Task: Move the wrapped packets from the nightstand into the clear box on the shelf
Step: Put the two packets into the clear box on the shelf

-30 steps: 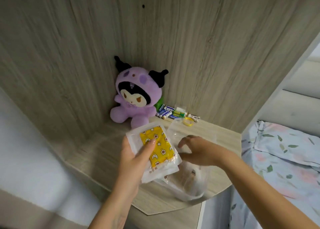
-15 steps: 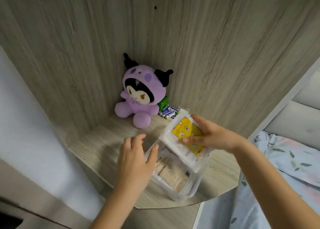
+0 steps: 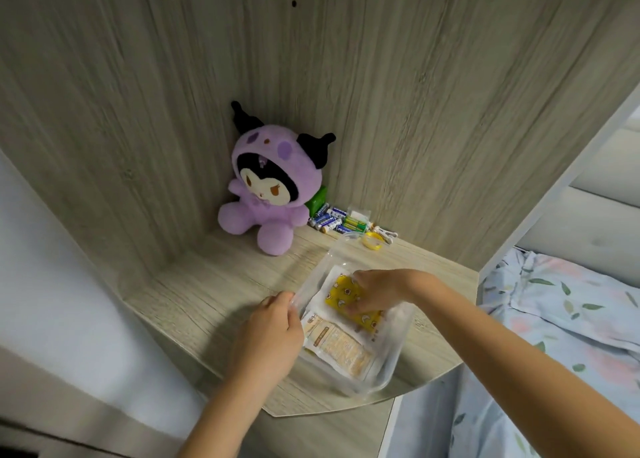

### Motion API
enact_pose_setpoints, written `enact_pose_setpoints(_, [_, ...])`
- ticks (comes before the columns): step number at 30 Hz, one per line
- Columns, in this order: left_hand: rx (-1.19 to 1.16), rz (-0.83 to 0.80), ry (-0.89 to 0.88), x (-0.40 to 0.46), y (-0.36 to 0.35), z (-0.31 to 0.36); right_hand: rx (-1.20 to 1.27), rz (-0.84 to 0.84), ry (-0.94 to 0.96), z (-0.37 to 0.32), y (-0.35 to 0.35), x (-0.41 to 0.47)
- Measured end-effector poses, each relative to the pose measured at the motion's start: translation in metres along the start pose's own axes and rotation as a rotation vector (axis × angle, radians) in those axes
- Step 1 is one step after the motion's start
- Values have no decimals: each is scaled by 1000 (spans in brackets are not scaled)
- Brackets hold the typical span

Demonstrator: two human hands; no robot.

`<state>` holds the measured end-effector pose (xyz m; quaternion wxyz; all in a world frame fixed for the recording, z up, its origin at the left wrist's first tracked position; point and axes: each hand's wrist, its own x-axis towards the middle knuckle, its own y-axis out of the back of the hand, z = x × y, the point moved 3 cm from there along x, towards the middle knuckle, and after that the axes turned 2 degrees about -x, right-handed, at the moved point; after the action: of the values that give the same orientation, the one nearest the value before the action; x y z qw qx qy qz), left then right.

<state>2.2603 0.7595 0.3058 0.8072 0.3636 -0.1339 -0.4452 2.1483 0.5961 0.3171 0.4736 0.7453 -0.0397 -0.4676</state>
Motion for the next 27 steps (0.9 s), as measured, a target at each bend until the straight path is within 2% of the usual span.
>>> enact_pose_setpoints(5, [-35,-16,16,2,-4,-4,89,62,74,-1,3,-7])
enact_pose_setpoints(11, [-76,-16,3,1,-4,-4,41,352,-28,11,27,-14])
enact_pose_setpoints(16, [-97,-10,-16,1,-4,-3,54,132,-41,9,8,-4])
enact_pose_setpoints(21, [-98,-3,-17,2,-5,-3,133,37,-22,7,6,-4])
enact_pose_setpoints(25, [-110,0,-6,2,-7,-3,171,15,-38,7,4,-2])
enact_pose_setpoints(27, [-116,2,2,2,-7,-2,132,77,-54,6,0,0])
